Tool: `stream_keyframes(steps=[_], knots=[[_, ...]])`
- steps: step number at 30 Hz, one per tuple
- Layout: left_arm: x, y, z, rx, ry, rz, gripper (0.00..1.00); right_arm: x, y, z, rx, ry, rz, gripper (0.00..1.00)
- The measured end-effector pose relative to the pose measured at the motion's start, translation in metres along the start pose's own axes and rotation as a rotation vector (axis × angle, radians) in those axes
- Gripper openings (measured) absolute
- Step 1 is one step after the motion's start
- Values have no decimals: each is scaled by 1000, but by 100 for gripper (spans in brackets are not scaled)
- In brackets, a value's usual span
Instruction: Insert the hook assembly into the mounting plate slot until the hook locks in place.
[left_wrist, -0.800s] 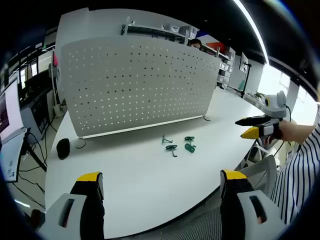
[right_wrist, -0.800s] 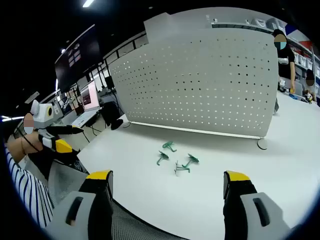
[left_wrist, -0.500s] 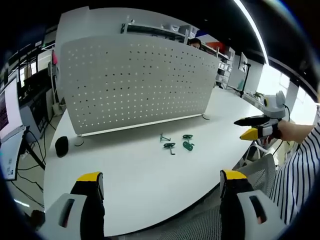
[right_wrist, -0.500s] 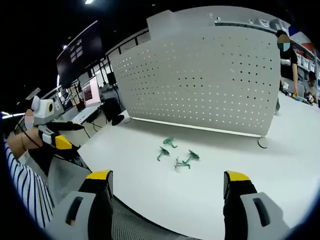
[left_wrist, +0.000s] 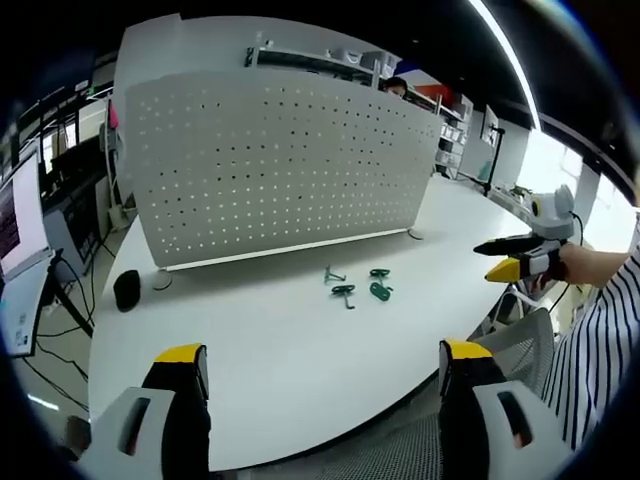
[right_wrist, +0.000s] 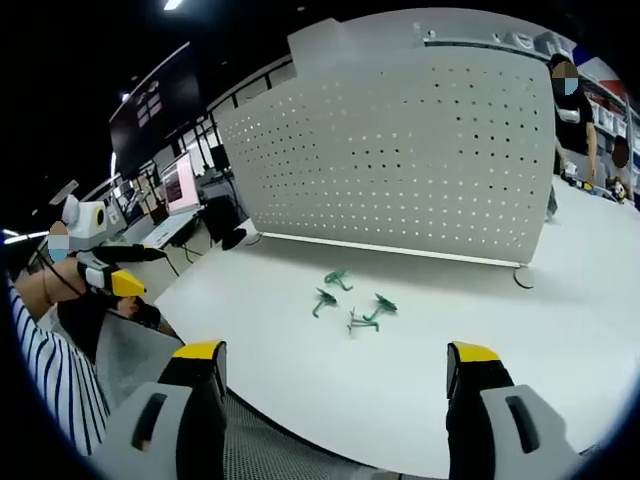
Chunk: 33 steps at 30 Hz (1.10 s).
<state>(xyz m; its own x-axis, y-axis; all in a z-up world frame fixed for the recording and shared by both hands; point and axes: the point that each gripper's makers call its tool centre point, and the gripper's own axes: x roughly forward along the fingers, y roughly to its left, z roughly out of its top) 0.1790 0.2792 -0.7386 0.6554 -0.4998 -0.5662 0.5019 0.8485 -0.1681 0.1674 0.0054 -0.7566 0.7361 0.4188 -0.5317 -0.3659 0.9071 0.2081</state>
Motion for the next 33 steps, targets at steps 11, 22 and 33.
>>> stream_keyframes(steps=[11,22,33], knots=[[1,-2,0,-3,-8,-19,96,1,-2,-4,16,11,-10,87],[4,-4,0,11,-4,-35,96,1,-1,-5,28,12,-16,85],[18,-8,-7,52,27,-65,96,2,-2,-11,43,25,-13,84]])
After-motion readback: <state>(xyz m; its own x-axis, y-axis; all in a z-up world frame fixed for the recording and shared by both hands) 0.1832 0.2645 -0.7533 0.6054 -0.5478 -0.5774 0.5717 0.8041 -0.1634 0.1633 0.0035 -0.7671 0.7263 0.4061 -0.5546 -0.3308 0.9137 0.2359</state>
